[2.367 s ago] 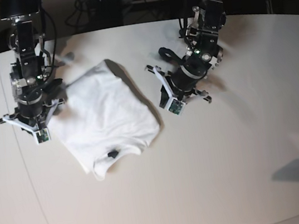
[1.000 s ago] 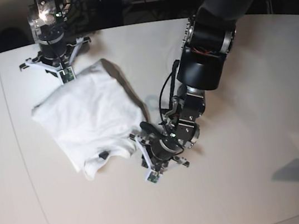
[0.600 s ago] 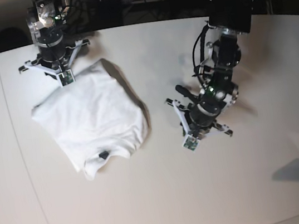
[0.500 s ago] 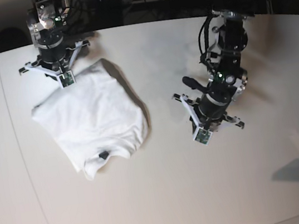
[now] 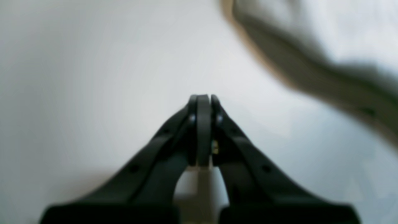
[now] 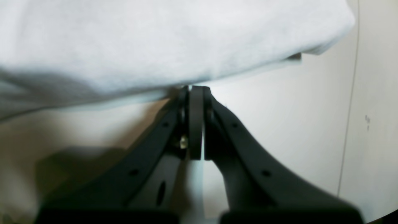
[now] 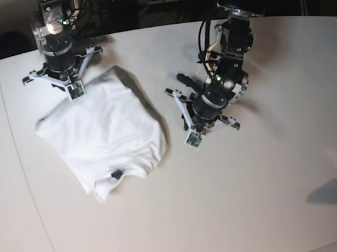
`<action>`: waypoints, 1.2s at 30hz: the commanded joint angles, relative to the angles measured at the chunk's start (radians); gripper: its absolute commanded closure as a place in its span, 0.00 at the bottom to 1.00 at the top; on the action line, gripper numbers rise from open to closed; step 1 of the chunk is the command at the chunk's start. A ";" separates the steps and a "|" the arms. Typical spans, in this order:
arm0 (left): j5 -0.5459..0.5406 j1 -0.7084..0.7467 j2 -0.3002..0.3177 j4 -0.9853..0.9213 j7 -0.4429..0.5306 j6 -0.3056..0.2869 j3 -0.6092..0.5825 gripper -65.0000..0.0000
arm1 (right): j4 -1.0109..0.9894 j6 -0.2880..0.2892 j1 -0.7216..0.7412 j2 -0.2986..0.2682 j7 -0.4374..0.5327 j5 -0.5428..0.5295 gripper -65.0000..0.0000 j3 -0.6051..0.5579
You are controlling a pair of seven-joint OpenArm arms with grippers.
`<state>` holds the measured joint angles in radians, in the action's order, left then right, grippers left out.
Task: Fold the T-shirt properly
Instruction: 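Raise the left gripper and reposition it beside the shirt's side edge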
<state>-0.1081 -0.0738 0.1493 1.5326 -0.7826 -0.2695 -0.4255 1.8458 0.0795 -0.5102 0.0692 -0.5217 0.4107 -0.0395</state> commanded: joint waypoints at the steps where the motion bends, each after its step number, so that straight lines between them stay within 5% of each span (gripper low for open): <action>1: 0.000 -0.028 -0.012 -0.017 0.004 -0.001 -0.006 1.00 | 0.016 -0.002 -0.005 0.002 0.008 0.001 1.00 0.013; 20: 0.000 -0.401 -0.259 -0.705 0.272 -0.001 -0.088 1.00 | 0.015 -0.002 -0.044 0.004 0.013 -0.003 1.00 0.094; 27: -0.002 -0.406 -0.156 -0.651 0.266 0.000 0.014 1.00 | 0.015 -0.002 -0.044 0.002 0.013 -0.003 1.00 0.094; 36: 0.000 -0.157 0.032 -0.192 0.055 0.000 0.010 1.00 | 0.012 -0.002 -0.017 0.002 0.011 -0.003 1.00 0.089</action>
<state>-0.1066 -0.2165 0.1852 1.3411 -0.6983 -0.2577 -0.4118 1.8481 0.0784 -0.5247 0.0704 -0.5102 0.4065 0.0521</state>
